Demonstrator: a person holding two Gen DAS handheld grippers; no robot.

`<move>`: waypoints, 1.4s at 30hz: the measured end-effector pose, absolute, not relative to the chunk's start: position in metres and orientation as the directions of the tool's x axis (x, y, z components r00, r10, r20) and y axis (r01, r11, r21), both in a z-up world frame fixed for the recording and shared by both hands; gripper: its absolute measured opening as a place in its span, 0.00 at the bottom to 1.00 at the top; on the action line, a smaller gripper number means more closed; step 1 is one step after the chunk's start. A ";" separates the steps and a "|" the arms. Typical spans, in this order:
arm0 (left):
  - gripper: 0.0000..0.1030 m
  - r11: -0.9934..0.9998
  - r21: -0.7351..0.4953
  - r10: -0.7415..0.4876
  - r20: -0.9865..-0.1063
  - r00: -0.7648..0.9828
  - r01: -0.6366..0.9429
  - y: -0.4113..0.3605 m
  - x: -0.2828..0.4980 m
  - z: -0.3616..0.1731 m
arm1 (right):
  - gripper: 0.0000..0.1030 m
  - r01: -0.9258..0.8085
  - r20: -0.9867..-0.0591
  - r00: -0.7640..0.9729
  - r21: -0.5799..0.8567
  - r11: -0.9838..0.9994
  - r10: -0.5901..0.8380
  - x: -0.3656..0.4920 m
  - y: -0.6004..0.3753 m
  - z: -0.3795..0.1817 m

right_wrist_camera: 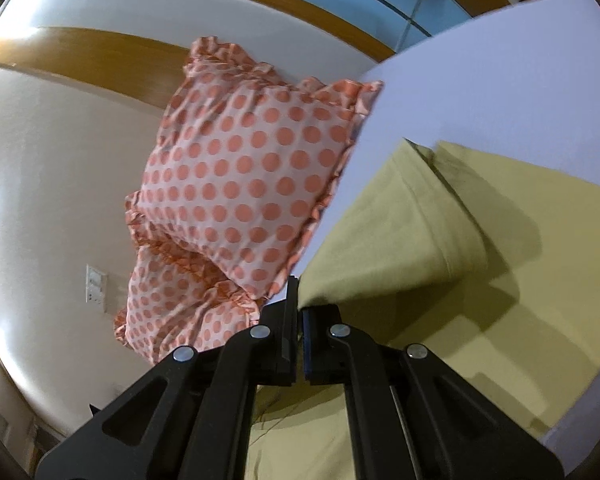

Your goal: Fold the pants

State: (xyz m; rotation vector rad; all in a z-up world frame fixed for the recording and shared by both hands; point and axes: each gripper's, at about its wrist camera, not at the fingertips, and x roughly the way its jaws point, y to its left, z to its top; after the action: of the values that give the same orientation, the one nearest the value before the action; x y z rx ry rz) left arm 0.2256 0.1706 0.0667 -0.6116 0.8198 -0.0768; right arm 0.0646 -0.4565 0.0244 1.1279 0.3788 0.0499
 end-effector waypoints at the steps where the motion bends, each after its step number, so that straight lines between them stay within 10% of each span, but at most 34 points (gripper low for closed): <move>1: 0.94 0.829 -0.526 -0.280 -0.682 0.675 -0.188 0.174 0.236 0.062 | 0.02 0.147 -0.270 0.935 0.884 0.444 0.228 0.066 -0.455 0.027; 4: 0.71 0.834 -0.478 -0.218 -0.744 0.632 -0.276 0.185 0.273 0.046 | 0.02 0.134 -0.267 0.935 0.874 0.467 0.233 0.069 -0.457 0.031; 7: 0.04 0.785 -0.513 -0.230 -0.763 0.604 -0.348 0.208 0.291 0.027 | 0.02 0.138 -0.273 0.933 0.875 0.464 0.237 0.071 -0.458 0.029; 22: 0.08 0.862 -0.469 -0.212 -0.678 0.704 -0.192 0.211 -0.008 0.037 | 0.02 0.215 -0.379 0.900 0.814 0.540 0.213 0.001 -0.475 0.024; 32: 0.11 0.858 -0.477 -0.224 -0.681 0.697 -0.191 0.204 -0.035 0.001 | 0.03 0.336 -0.495 0.851 0.769 0.544 0.175 -0.013 -0.481 -0.006; 34: 0.14 0.853 -0.490 -0.234 -0.664 0.710 -0.177 0.205 -0.043 -0.002 | 0.20 0.378 -0.534 0.833 0.739 0.557 0.144 -0.020 -0.484 -0.005; 37: 0.33 0.856 -0.492 -0.227 -0.635 0.738 -0.160 0.206 -0.057 0.000 | 0.70 0.437 -0.540 0.842 0.698 0.567 0.016 -0.039 -0.493 0.001; 42: 0.46 0.859 -0.485 -0.191 -0.602 0.775 -0.165 0.210 -0.077 0.006 | 0.69 0.479 -0.535 0.840 0.657 0.582 -0.088 -0.043 -0.505 0.001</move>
State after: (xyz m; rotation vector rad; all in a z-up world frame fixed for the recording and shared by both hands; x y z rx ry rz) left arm -0.0772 0.2100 0.0064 -0.5494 0.6925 -0.0152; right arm -0.0434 -0.5053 0.0006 0.8956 0.4815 -0.3465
